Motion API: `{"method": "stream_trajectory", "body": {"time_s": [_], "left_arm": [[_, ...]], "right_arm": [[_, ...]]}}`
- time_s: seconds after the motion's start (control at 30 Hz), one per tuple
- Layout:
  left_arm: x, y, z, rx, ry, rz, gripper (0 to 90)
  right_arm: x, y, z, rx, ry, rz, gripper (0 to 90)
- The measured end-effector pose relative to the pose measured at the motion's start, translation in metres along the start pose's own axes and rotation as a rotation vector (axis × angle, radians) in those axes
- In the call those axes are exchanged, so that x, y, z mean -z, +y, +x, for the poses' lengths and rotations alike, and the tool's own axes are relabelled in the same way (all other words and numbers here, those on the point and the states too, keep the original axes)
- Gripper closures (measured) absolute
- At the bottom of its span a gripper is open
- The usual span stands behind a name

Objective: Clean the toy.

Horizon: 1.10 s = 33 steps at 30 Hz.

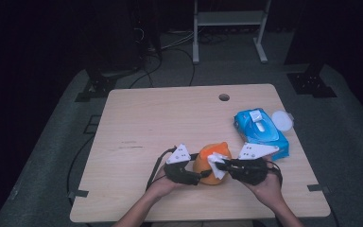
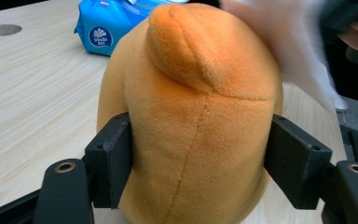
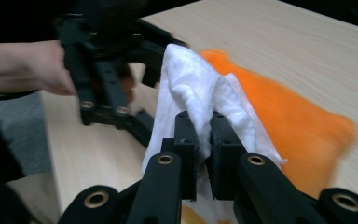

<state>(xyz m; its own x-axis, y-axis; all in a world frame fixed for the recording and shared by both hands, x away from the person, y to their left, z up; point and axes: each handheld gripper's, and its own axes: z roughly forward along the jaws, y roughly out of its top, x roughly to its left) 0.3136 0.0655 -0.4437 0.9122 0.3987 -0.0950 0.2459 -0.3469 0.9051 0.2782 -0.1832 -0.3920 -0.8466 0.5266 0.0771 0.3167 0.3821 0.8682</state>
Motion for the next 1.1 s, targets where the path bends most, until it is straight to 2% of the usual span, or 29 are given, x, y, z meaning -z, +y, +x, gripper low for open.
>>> {"method": "stream_trajectory", "body": {"time_s": [0.07, 0.17, 0.27, 0.3, 0.33, 0.37, 0.4, 0.47, 0.5, 0.53, 0.57, 0.6, 0.67, 0.7, 0.73, 0.77, 0.8, 0.83, 0.87, 0.97, 1.03, 1.1], "left_arm": [[0.001, 0.001, -0.001, 0.001, -0.023, 0.021, 31.5], [0.000, 0.001, -0.003, -0.027, -0.037, 0.031, 32.6], [-0.003, 0.002, -0.010, -0.075, -0.047, 0.040, 32.6], [-0.003, 0.002, -0.010, -0.075, -0.047, 0.040, 32.6], [-0.004, 0.003, -0.013, -0.102, -0.054, 0.039, 31.6], [-0.003, 0.005, -0.014, -0.111, -0.053, 0.036, 30.0], [-0.002, 0.007, -0.013, -0.105, -0.045, 0.032, 25.9], [-0.002, 0.011, -0.008, -0.038, -0.023, 0.007, 15.2], [-0.003, 0.010, -0.006, -0.015, -0.023, 0.013, 11.7], [-0.004, 0.008, -0.005, -0.011, -0.039, 0.017, 11.9], [-0.004, 0.008, -0.005, -0.011, -0.039, 0.017, 16.8], [-0.006, 0.004, -0.010, -0.046, -0.050, 0.014, 21.0], [-0.006, 0.005, -0.017, -0.080, -0.047, 0.028, 25.2], [-0.006, 0.005, -0.017, -0.080, -0.047, 0.028, 26.4], [-0.007, 0.004, -0.022, -0.131, -0.046, 0.040, 27.5], [-0.007, 0.004, -0.022, -0.131, -0.046, 0.040, 28.1], [-0.008, 0.002, -0.027, -0.165, -0.051, 0.047, 29.0], [-0.008, 0.002, -0.027, -0.165, -0.051, 0.047, 29.5], [-0.009, 0.002, -0.029, -0.178, -0.041, 0.050, 30.0], [-0.008, 0.003, -0.029, -0.168, -0.047, 0.048, 31.2], [-0.009, 0.004, -0.032, -0.192, -0.061, 0.056, 31.2], [-0.011, 0.004, -0.033, -0.192, -0.059, 0.052, 30.9]], "right_arm": [[-0.002, 0.001, 0.003, 0.025, -0.007, 0.010, 82.5], [0.004, 0.000, -0.008, -0.025, 0.002, -0.022, 82.6], [0.011, -0.004, -0.024, -0.064, -0.036, -0.037, 82.5], [0.014, -0.006, -0.029, -0.079, -0.052, -0.036, 82.4], [0.016, -0.008, -0.034, -0.092, -0.066, -0.032, 82.4], [0.017, -0.011, -0.037, -0.109, -0.069, -0.027, 82.4], [0.017, -0.014, -0.039, -0.120, -0.061, -0.021, 82.4], [0.017, -0.018, -0.038, -0.116, -0.062, -0.012, 82.5], [0.017, -0.018, -0.037, -0.117, -0.051, -0.012, 82.6], [0.017, -0.018, -0.035, -0.111, -0.047, -0.010, 82.7], [0.017, -0.016, -0.033, -0.097, -0.049, -0.003, 82.9], [0.017, -0.014, -0.030, -0.086, -0.047, 0.005, 83.1], [0.017, -0.009, -0.021, -0.052, -0.046, 0.015, 83.2], [0.017, -0.009, -0.021, -0.052, -0.046, 0.015, 83.2], [0.016, -0.003, -0.008, -0.027, 0.006, -0.001, 83.2], [0.015, -0.001, -0.004, -0.015, 0.020, -0.004, 83.2], [0.014, 0.002, 0.000, 0.001, 0.029, -0.003, 83.2], [0.014, 0.002, 0.000, 0.001, 0.029, -0.003, 83.2], [0.012, 0.006, 0.003, 0.032, 0.013, 0.008, 83.2], [0.015, 0.004, -0.008, 0.000, -0.002, 0.008, 83.0], [0.021, 0.000, -0.020, -0.035, -0.040, 0.004, 83.0], [0.026, -0.007, -0.033, -0.076, -0.063, 0.003, 83.0]]}}
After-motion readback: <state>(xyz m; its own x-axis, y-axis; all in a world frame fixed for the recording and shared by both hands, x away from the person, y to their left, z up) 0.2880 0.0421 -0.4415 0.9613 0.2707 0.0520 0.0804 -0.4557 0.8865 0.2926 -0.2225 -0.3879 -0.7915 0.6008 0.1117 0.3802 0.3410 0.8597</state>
